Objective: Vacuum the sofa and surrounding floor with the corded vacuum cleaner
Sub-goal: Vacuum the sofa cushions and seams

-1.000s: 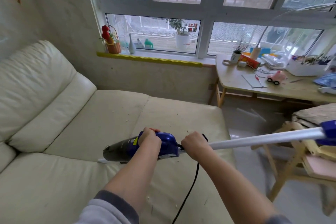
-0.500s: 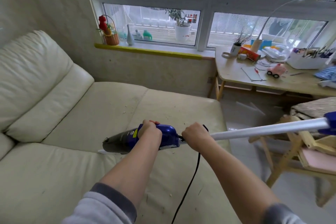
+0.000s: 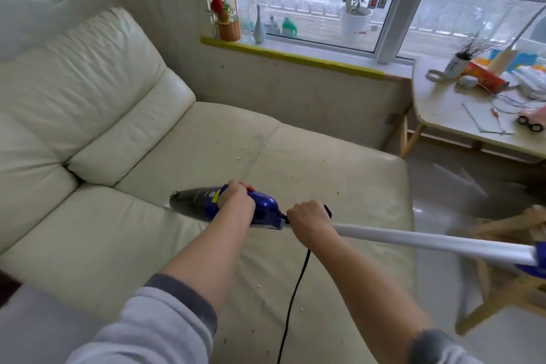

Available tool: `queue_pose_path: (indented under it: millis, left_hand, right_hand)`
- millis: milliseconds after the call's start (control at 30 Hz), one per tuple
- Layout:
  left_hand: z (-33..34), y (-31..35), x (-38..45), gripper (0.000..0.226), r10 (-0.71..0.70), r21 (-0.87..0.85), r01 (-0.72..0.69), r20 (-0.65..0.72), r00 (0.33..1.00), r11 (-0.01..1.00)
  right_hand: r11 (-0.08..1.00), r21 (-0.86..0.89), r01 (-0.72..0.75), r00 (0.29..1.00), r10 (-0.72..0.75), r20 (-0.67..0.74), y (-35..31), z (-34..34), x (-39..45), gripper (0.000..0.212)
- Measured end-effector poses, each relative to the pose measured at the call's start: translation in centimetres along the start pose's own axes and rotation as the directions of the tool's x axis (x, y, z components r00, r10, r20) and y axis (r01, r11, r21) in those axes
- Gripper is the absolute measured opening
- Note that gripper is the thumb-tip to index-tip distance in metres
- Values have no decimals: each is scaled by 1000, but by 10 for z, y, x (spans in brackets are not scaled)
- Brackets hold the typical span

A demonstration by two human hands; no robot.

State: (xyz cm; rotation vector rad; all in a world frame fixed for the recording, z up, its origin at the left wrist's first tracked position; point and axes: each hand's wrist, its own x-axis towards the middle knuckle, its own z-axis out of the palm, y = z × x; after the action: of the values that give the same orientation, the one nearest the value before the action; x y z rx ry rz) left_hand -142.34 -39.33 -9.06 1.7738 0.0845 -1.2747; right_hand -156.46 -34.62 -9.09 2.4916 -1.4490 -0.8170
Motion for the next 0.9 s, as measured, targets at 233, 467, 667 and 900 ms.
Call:
queue_pose_path:
  millis: [233, 467, 667, 900]
  left_hand:
    - [4, 32, 24, 33, -12, -91, 14, 20, 1000, 996]
    - [4, 54, 53, 27, -36, -29, 36, -10, 999, 999]
    - [5, 72, 41, 30, -27, -102, 24, -20, 999, 994]
    - [-21, 123, 28, 33, 184, -66, -188, -54, 981, 980]
  right_hand:
    - [998, 54, -20, 1000, 19, 22, 0, -11, 46, 20]
    - [992, 128, -11, 1000, 9, 16, -14, -13, 80, 18]
    - [984, 176, -22, 999, 29, -39, -1, -29, 92, 18]
    - [952, 305, -22, 992, 59, -113, -40, -72, 105, 22]
